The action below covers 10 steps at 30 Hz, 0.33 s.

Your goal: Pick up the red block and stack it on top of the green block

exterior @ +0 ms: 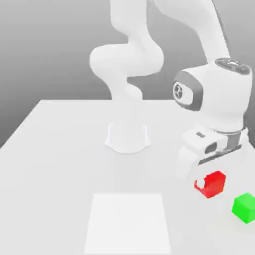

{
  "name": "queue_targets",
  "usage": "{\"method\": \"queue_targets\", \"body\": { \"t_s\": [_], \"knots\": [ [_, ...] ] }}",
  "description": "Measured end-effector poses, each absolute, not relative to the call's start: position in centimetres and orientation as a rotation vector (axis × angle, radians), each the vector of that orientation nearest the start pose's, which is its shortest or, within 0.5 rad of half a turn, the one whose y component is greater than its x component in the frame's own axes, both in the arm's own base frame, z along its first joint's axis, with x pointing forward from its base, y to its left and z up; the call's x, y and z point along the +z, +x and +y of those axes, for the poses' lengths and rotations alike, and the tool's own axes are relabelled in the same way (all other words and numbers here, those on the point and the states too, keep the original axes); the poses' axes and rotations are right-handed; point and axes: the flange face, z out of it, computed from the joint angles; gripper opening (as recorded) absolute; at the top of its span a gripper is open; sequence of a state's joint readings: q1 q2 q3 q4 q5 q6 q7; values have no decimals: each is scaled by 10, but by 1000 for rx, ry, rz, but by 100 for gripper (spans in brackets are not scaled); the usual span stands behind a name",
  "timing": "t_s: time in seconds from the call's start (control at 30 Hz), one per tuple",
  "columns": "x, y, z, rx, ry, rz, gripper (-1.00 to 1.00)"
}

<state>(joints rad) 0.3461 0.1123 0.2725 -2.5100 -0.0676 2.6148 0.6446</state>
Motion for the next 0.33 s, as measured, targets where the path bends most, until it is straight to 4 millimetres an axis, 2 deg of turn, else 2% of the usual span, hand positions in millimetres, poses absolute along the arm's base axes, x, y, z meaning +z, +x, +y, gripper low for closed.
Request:
{"method": "queue_targets", "body": {
  "t_s": [0.03,0.07,0.13,0.2,0.23,0.33],
  "knots": [
    [243,374,296,1,-3138,-188,-100],
    [239,372,310,1,-3131,-274,-100],
    [219,371,321,0,-3124,-338,-100],
    [193,370,323,0,-3122,-355,-100],
    [185,369,323,0,-3121,-359,100],
    [185,369,323,0,-3121,-359,100]
  ]
}}
